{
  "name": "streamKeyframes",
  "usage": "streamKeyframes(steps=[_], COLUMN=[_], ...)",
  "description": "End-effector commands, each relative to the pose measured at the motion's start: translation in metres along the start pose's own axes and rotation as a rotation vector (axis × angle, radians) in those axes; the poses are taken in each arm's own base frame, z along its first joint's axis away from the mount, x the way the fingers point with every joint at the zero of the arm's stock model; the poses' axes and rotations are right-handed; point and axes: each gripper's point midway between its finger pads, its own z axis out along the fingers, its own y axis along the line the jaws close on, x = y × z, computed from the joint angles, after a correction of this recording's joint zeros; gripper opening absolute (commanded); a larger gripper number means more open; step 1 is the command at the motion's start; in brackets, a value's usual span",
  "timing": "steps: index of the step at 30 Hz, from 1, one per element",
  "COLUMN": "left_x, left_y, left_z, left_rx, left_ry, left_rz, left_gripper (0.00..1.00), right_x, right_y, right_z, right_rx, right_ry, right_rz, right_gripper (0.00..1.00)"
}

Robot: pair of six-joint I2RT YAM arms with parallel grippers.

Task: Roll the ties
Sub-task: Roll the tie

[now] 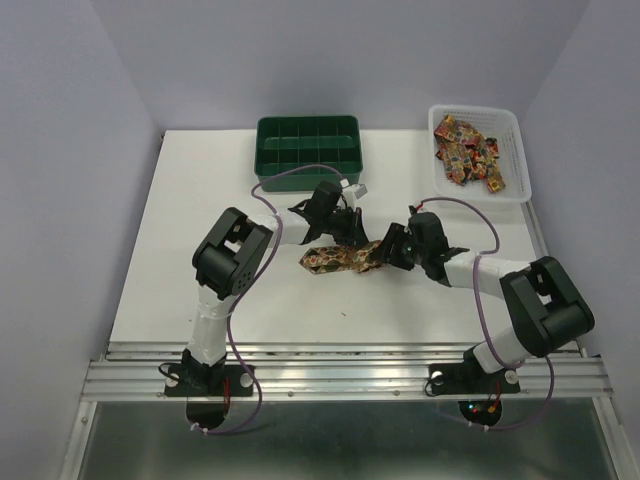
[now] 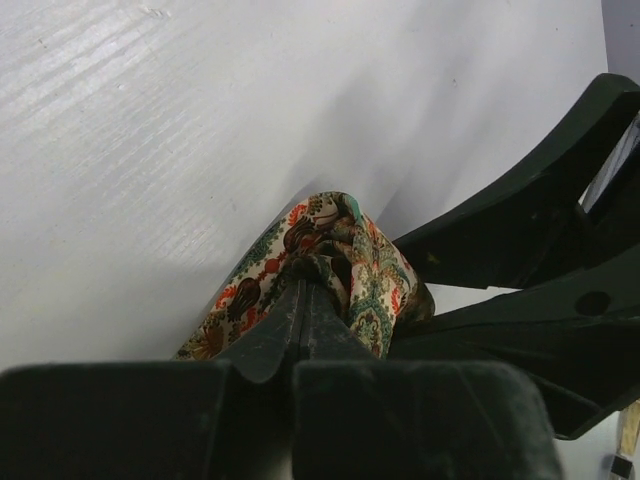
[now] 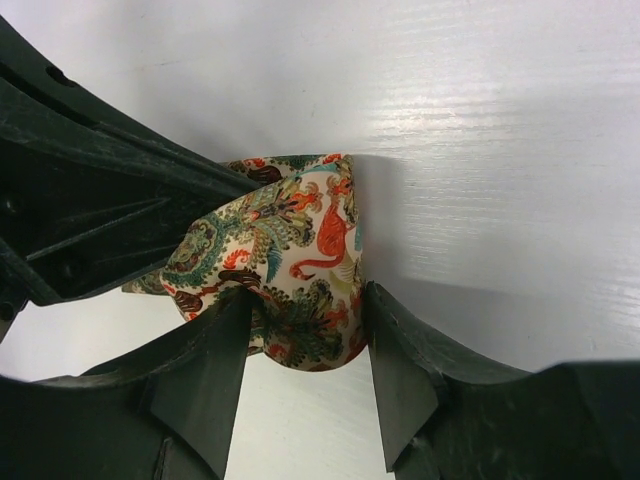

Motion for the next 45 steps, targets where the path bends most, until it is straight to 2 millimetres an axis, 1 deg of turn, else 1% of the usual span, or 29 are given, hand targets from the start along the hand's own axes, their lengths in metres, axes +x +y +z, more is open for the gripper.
streamKeyframes(steps=[1, 6, 10, 14, 16, 17, 19, 20, 21, 22, 23, 24, 27, 29, 30, 31, 32, 34, 35, 36, 37, 38, 39, 40, 41, 42, 43, 44, 45], left_x=[0.002, 0.010, 0.011, 0.009, 0.003, 0.000, -0.012, -0.018, -0.029, -0.033, -0.043, -0.050, -0.069, -0.066, -0.070, -0.065, -0.063, -0.067, -0.056, -0.059, -0.060, -0.053, -0.054, -0.042, -0.038, -0.042, -0.036, -0.022, -0.015], left_y=[-0.017, -0.021, -0.017, -0.005, 0.010, 0.014, 0.020, 0.019, 0.020, 0.021, 0.018, 0.019, 0.016, 0.018, 0.013, 0.015, 0.015, 0.009, 0.013, 0.007, 0.004, 0.002, 0.000, 0.003, 0.001, -0.015, -0.020, -0.019, -0.026], left_z=[-0.003, 0.000, 0.003, 0.005, 0.004, 0.003, -0.002, -0.005, -0.011, -0.015, -0.019, -0.025, -0.035, -0.040, -0.046, -0.049, -0.052, -0.064, -0.067, -0.075, -0.079, -0.086, -0.091, -0.094, -0.096, -0.100, -0.100, -0.098, -0.095], left_rx=[0.083, 0.118, 0.104, 0.031, -0.071, -0.102, -0.157, -0.167, -0.208, -0.237, -0.251, -0.290, -0.334, -0.360, -0.362, -0.370, -0.378, -0.382, -0.392, -0.381, -0.373, -0.370, -0.363, -0.368, -0.359, -0.290, -0.252, -0.231, -0.179], left_ry=[0.012, 0.038, 0.042, 0.045, 0.030, 0.020, -0.021, -0.036, -0.076, -0.084, -0.107, -0.124, -0.170, -0.160, -0.179, -0.177, -0.182, -0.217, -0.208, -0.233, -0.255, -0.262, -0.281, -0.273, -0.277, -0.300, -0.294, -0.266, -0.237], left_rz=[0.052, 0.074, 0.069, 0.059, 0.023, 0.019, 0.006, 0.002, 0.004, 0.000, 0.014, 0.016, 0.040, 0.027, 0.030, 0.018, 0.009, 0.006, -0.029, -0.033, -0.040, -0.069, -0.072, -0.089, -0.099, -0.091, -0.089, -0.098, -0.100], left_gripper=[0.00, 0.00, 0.00, 0.00, 0.00, 0.01, 0.12, 0.12, 0.17, 0.20, 0.20, 0.25, 0.25, 0.25, 0.25, 0.26, 0.28, 0.32, 0.33, 0.34, 0.34, 0.34, 0.36, 0.39, 0.40, 0.44, 0.46, 0.47, 0.48], right_x=[-0.014, -0.012, -0.007, -0.001, 0.001, 0.001, 0.000, -0.001, 0.000, -0.001, 0.001, 0.000, 0.000, 0.000, -0.001, -0.002, -0.001, -0.002, -0.001, -0.001, -0.001, 0.000, 0.001, 0.001, 0.001, 0.000, -0.001, 0.000, 0.000], right_y=[0.011, 0.013, 0.008, 0.002, -0.001, -0.002, -0.001, -0.001, -0.003, -0.002, -0.004, -0.003, -0.001, 0.000, 0.000, 0.001, 0.001, 0.002, 0.002, 0.002, 0.001, 0.000, -0.001, -0.001, 0.000, 0.000, 0.001, 0.002, 0.002], right_z=[0.008, 0.011, 0.015, 0.019, 0.019, 0.018, 0.016, 0.015, 0.014, 0.013, 0.012, 0.012, 0.011, 0.012, 0.012, 0.012, 0.012, 0.013, 0.013, 0.014, 0.014, 0.015, 0.015, 0.015, 0.015, 0.014, 0.014, 0.014, 0.015], right_rx=[-0.046, -0.072, -0.064, -0.048, -0.036, -0.033, -0.030, -0.029, -0.023, -0.022, -0.020, -0.022, -0.032, -0.036, -0.034, -0.037, -0.038, -0.041, -0.037, -0.035, -0.035, -0.032, -0.026, -0.026, -0.027, -0.028, -0.032, -0.032, -0.036], right_ry=[-0.037, -0.037, -0.025, -0.008, -0.006, -0.009, -0.013, -0.016, -0.015, -0.017, -0.015, -0.017, -0.015, -0.014, -0.017, -0.021, -0.018, -0.019, -0.015, -0.016, -0.017, -0.013, -0.012, -0.012, -0.011, -0.014, -0.015, -0.012, -0.011], right_rz=[-0.013, -0.040, -0.043, -0.038, -0.030, -0.029, -0.026, -0.025, -0.024, -0.022, -0.025, -0.026, -0.026, -0.024, -0.015, -0.012, -0.006, 0.001, 0.005, 0.009, 0.013, 0.017, 0.019, 0.022, 0.025, 0.028, 0.029, 0.030, 0.032], right_gripper=[0.54, 0.54, 0.54, 0.54, 0.53, 0.52, 0.51, 0.51, 0.51, 0.51, 0.51, 0.51, 0.51, 0.51, 0.51, 0.51, 0.51, 0.51, 0.51, 0.51, 0.51, 0.51, 0.51, 0.51, 0.51, 0.51, 0.51, 0.51, 0.51])
